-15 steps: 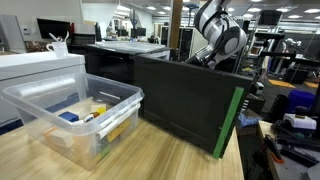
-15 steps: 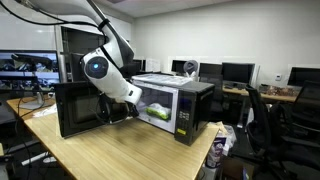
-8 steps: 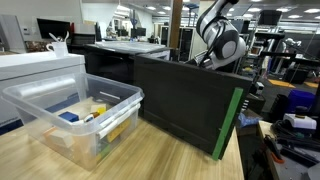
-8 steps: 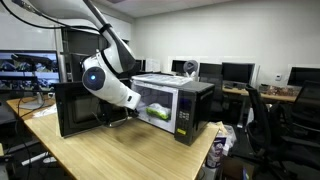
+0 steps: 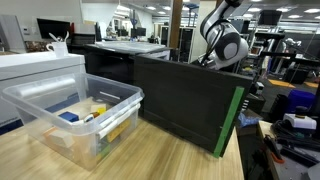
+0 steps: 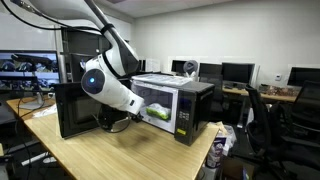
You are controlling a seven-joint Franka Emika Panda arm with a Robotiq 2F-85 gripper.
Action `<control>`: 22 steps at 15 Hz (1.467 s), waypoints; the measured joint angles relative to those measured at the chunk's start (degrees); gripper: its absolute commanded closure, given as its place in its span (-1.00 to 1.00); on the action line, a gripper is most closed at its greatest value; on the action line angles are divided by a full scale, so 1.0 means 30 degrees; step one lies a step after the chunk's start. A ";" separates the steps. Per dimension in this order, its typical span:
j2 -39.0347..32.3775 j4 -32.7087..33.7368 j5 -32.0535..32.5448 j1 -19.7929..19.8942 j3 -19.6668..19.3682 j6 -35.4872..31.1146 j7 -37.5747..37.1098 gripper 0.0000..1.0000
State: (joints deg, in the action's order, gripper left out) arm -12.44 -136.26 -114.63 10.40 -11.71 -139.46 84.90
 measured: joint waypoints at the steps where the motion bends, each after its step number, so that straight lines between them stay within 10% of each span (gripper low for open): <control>1: -0.0016 0.0136 0.0000 0.0000 -0.0119 0.0117 0.0076 -1.00; 22: -0.4477 0.5787 0.3024 -0.1206 0.0287 0.0079 -0.0725 -1.00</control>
State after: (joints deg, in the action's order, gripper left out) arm -25.88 -118.90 -105.56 6.79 -10.85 -139.22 82.73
